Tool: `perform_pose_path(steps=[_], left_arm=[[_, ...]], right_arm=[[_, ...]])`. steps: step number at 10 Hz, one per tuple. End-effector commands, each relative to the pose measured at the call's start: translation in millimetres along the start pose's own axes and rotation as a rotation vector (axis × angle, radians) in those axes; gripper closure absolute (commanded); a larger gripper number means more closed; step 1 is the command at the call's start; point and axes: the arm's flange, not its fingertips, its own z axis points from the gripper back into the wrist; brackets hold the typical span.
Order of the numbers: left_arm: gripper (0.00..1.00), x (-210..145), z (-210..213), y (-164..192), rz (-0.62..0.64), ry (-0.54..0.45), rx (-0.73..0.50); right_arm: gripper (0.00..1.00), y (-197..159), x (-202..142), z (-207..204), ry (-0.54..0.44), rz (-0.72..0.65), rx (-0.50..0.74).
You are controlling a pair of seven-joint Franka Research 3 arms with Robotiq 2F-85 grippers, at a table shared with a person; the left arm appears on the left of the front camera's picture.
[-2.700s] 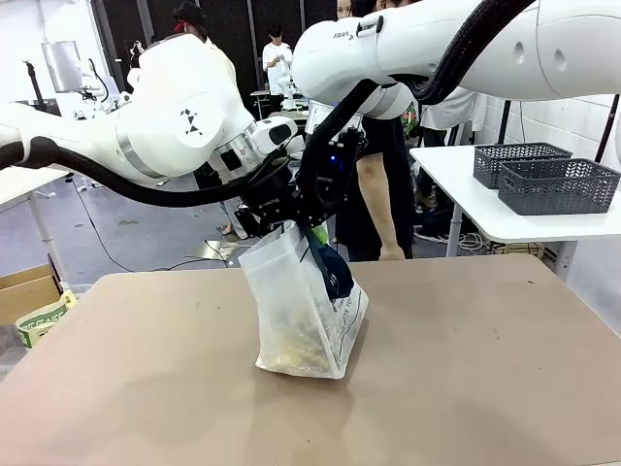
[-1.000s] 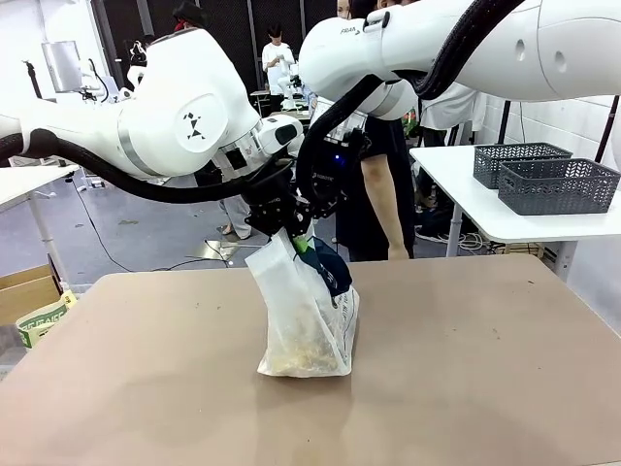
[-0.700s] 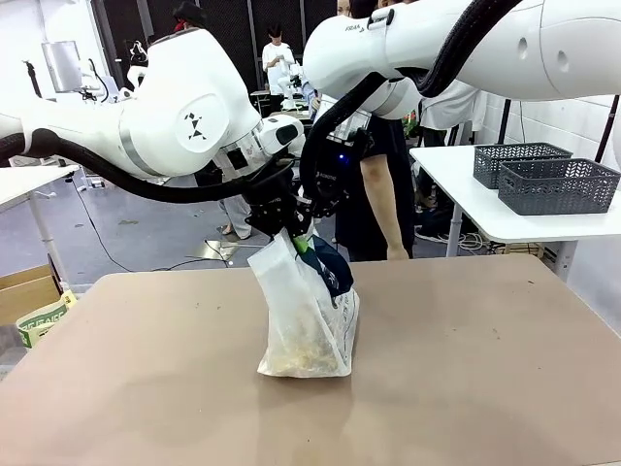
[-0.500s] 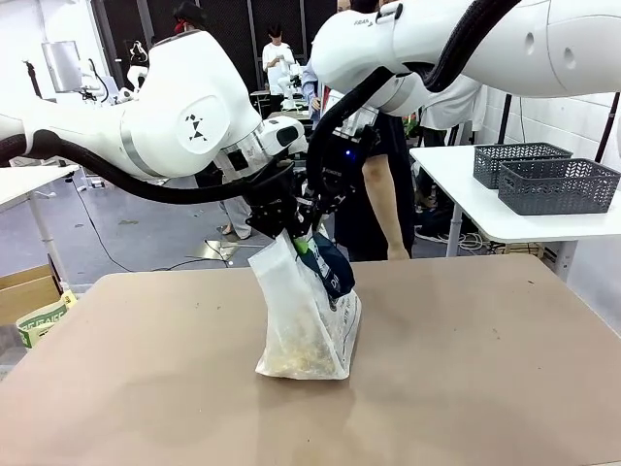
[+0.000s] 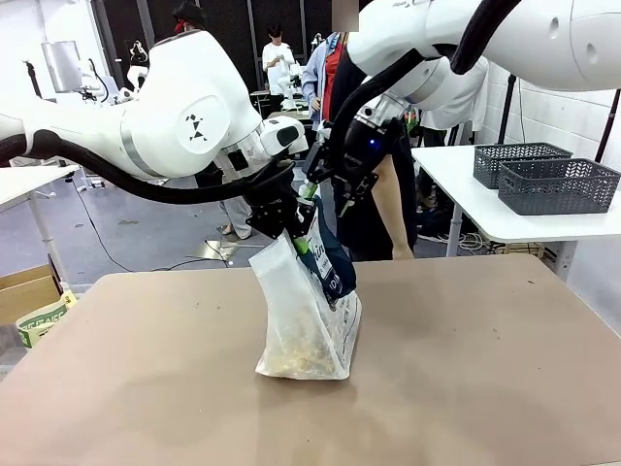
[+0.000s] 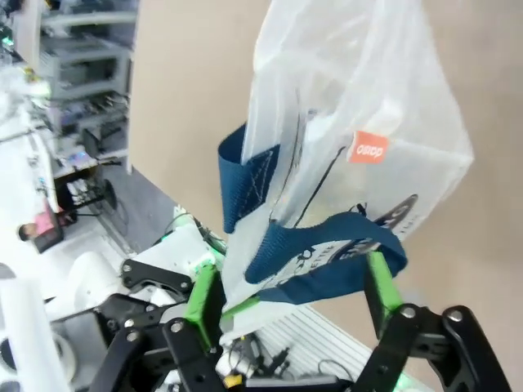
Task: Transfer purchased items from the store into the shopping bag.
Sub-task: Move the Reusable shopping bag to the right side of the table.
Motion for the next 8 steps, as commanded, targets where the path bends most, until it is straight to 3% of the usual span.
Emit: perform_pose_path(steps=[1, 4, 6, 8], left_arm=[[1.0, -1.0, 2.8, 0.5, 0.001, -0.004, -0.004], [1.0, -1.0, 2.8, 0.5, 0.001, -0.004, -0.004], [1.0, -1.0, 2.8, 0.5, 0.001, -0.004, -0.004], [1.0, -1.0, 2.8, 0.5, 0.001, -0.004, -0.004]], right_arm=[[0.0, -24.3, -22.0, 12.4, -0.04, 0.003, 0.062], [0.0, -62.2, -43.7, 36.0, 0.057, 0.107, -0.004], [0.0, -88.3, -66.0, 48.0, 0.056, 0.304, -0.083], [0.0, -113.6, -90.3, 57.2, -0.055, 0.571, -0.172]])
